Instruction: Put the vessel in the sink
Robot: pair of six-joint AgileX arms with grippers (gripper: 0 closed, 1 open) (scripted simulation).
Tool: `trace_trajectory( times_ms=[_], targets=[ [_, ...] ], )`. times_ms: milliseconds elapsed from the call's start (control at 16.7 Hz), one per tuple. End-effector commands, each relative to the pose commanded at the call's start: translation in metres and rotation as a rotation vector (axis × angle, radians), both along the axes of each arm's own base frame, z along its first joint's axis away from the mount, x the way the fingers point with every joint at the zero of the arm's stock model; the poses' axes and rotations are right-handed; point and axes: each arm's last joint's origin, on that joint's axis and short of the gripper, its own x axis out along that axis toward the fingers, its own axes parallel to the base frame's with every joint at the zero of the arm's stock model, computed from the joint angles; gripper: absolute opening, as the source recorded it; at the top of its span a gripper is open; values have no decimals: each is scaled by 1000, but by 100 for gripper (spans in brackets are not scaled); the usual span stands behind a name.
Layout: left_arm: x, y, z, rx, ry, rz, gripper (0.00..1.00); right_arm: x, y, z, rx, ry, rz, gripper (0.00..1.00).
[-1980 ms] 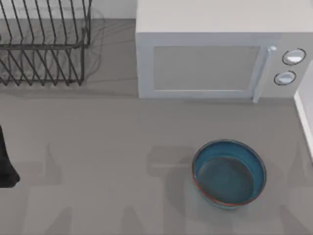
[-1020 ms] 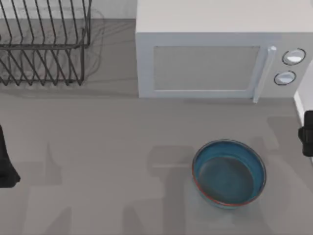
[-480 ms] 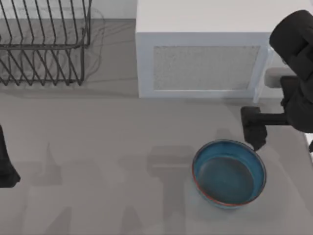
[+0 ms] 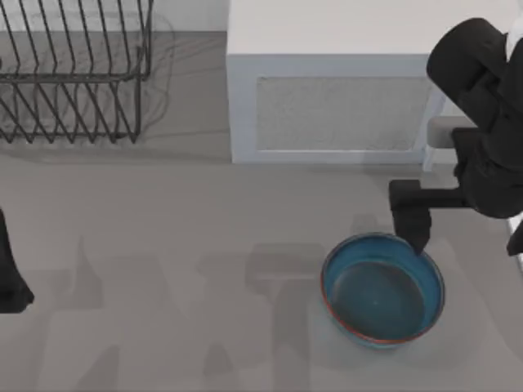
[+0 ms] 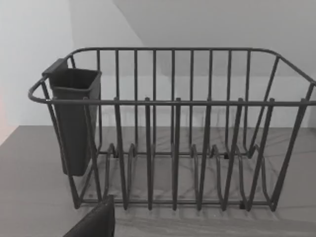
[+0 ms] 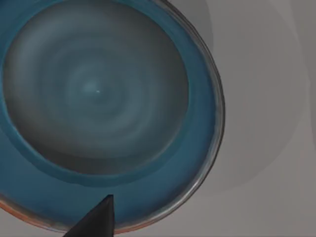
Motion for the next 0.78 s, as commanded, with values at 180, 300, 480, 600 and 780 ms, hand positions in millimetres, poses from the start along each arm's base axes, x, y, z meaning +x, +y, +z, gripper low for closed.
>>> trace_trajectory(
  times_ms=[180,300,480,600,780],
  targets=[
    [0,0,0,0,0,0,100,1,1,-11,-2,4,3,100],
    [0,0,0,0,0,0,100,3,2,-31,-2,2,4,100],
    [0,0,0,0,0,0,100,4,3,-68,2,-4,4,100],
    [0,0,0,0,0,0,100,2,3,-89,1,-3,4,100],
    [0,0,0,0,0,0,100,0,2,-100,-1,2,4,100]
  ],
)
